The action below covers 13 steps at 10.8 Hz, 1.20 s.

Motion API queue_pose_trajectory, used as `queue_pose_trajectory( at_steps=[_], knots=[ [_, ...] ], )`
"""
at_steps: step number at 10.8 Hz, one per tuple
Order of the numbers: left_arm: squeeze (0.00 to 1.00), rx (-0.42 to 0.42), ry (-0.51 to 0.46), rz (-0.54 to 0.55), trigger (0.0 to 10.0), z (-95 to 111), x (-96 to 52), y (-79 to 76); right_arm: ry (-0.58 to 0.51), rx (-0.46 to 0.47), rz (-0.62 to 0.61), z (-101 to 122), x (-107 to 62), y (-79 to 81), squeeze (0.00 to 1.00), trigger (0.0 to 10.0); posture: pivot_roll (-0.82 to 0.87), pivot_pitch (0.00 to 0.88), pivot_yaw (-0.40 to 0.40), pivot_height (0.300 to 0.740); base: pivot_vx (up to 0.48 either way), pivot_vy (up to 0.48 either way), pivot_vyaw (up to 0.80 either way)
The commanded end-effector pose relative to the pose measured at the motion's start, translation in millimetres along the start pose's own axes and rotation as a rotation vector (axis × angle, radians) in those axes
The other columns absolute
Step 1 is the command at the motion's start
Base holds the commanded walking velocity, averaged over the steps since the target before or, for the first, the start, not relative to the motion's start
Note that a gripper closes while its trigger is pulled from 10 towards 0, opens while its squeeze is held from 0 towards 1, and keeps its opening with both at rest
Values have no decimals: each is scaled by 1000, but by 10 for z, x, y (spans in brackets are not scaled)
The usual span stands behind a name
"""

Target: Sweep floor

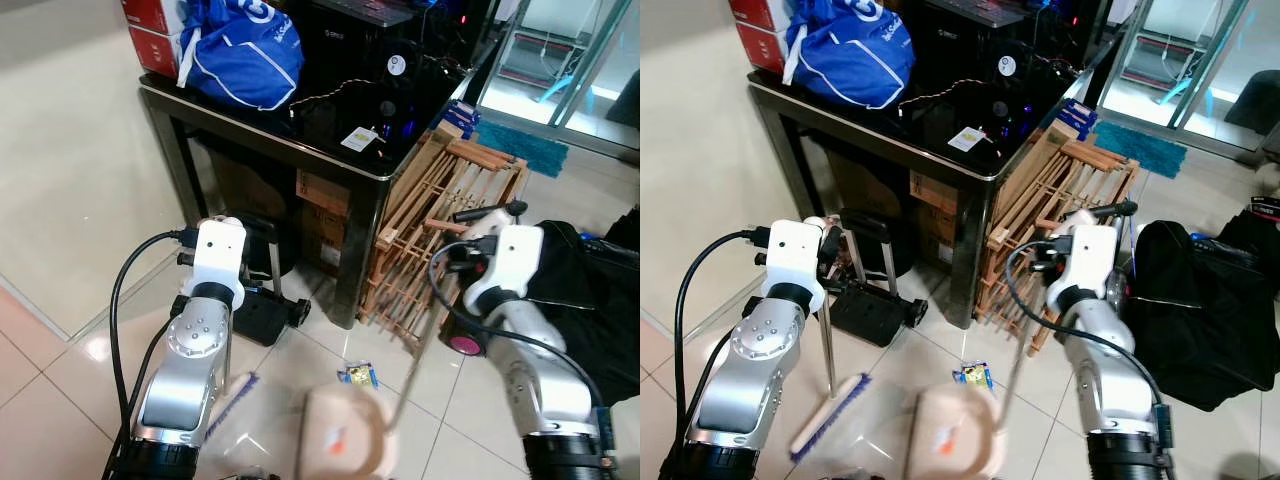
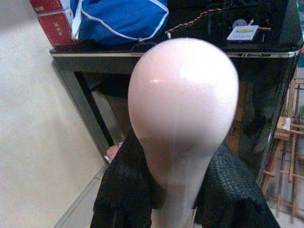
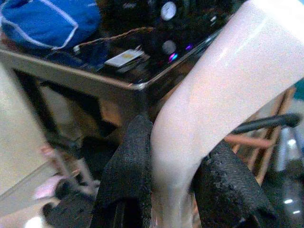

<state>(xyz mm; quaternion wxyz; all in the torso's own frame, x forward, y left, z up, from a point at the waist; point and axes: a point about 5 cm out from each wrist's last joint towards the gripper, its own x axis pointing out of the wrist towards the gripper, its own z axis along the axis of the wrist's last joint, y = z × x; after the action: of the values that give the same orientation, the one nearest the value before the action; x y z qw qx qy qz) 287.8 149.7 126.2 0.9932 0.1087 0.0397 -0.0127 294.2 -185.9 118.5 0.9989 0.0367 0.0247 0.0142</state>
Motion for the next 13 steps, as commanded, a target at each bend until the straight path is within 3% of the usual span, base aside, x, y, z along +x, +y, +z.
queue_pose_trajectory(
  at_steps=[1,3,5,6,7,9,10,13],
  knots=[
    [0,-15,-12,3,10000,69,28,18,-117,-38,-60,229,30,-104,0,10000,-16,6,-28,740,0,0,0],
    [0,0,-35,-10,10000,129,100,8,-263,-92,-152,512,54,-323,0,10000,-19,12,-25,740,0,0,0],
    [0,26,-77,-11,10000,225,195,15,-295,-225,-131,623,148,-358,0,10000,-30,30,-2,740,0,0,0],
    [0,92,-91,-32,10000,216,245,-5,-299,-270,-107,611,181,-296,0,10000,-34,38,9,740,0,0,0],
    [0,97,-152,-45,10000,253,256,-7,-298,-261,-103,585,180,-269,0,10000,-34,39,13,740,0,0,0],
    [0,106,-155,-25,10000,275,312,36,-293,-258,-89,472,156,-186,0,10000,-24,41,32,740,0,0,0],
    [0,112,-168,-14,10000,292,328,36,-289,-305,-57,407,134,-135,0,10000,-20,47,32,740,0,0,0],
    [0,53,-201,-27,10000,301,309,-16,-242,-336,20,287,22,-71,0,10000,-32,66,14,740,0,0,0]
  ],
)
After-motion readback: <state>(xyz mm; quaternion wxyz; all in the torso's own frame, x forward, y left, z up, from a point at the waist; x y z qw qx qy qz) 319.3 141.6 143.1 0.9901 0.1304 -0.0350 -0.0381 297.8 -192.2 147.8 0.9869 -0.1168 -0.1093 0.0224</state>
